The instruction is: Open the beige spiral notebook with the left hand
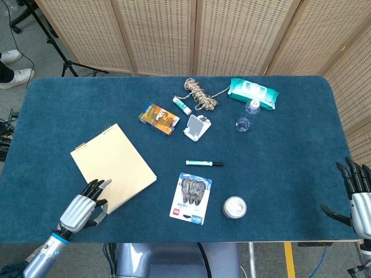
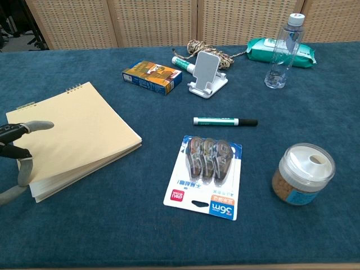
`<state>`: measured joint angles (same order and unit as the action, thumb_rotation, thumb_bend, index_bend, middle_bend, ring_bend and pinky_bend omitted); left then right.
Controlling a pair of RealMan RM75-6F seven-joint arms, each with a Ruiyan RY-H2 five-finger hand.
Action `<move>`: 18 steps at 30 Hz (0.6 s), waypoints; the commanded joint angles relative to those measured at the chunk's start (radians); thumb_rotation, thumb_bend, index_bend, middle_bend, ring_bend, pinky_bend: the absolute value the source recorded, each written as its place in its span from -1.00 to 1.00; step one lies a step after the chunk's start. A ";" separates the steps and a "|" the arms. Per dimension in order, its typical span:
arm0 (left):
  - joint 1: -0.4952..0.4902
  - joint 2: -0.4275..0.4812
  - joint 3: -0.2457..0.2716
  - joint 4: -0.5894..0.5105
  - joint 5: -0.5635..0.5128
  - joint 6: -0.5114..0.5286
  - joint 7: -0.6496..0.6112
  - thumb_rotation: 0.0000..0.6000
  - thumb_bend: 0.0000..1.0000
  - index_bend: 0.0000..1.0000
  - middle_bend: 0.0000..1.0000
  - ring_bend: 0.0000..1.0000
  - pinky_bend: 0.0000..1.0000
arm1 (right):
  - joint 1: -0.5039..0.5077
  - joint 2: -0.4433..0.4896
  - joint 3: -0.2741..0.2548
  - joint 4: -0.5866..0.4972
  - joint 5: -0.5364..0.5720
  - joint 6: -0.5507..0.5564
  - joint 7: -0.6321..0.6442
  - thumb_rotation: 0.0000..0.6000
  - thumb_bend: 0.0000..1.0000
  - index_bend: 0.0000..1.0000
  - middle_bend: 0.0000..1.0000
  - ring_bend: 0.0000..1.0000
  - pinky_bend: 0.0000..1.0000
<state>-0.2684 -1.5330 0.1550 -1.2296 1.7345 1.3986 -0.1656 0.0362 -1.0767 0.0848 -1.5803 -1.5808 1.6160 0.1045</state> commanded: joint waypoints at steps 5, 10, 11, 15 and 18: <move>0.012 0.042 -0.048 -0.034 -0.014 0.090 -0.112 1.00 0.57 0.66 -1.00 -1.00 -1.00 | 0.003 -0.002 0.000 -0.013 -0.001 -0.004 -0.012 1.00 -1.00 -0.94 -1.00 -1.00 -1.00; 0.004 0.104 -0.139 -0.067 -0.087 0.133 -0.204 1.00 0.57 0.66 -1.00 -1.00 -1.00 | 0.004 -0.004 -0.001 -0.018 -0.002 -0.006 -0.022 1.00 -1.00 -0.94 -1.00 -1.00 -1.00; 0.001 0.114 -0.152 -0.073 -0.097 0.133 -0.215 1.00 0.57 0.66 -1.00 -1.00 -1.00 | 0.004 -0.004 -0.002 -0.018 -0.003 -0.006 -0.023 1.00 -1.00 -0.94 -1.00 -1.00 -1.00; -0.021 0.153 -0.237 -0.084 -0.176 0.121 -0.261 1.00 0.57 0.66 -1.00 -1.00 -1.00 | 0.005 -0.006 -0.004 -0.017 -0.005 -0.008 -0.029 1.00 -1.00 -0.94 -1.00 -1.00 -1.00; -0.045 0.172 -0.301 -0.072 -0.246 0.087 -0.256 1.00 0.57 0.66 -1.00 -1.00 -1.00 | 0.005 -0.008 -0.005 -0.016 -0.006 -0.010 -0.034 1.00 -1.00 -0.94 -1.00 -1.00 -1.00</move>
<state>-0.2911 -1.3834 -0.0975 -1.3055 1.5390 1.5105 -0.4167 0.0413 -1.0845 0.0801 -1.5969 -1.5867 1.6068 0.0712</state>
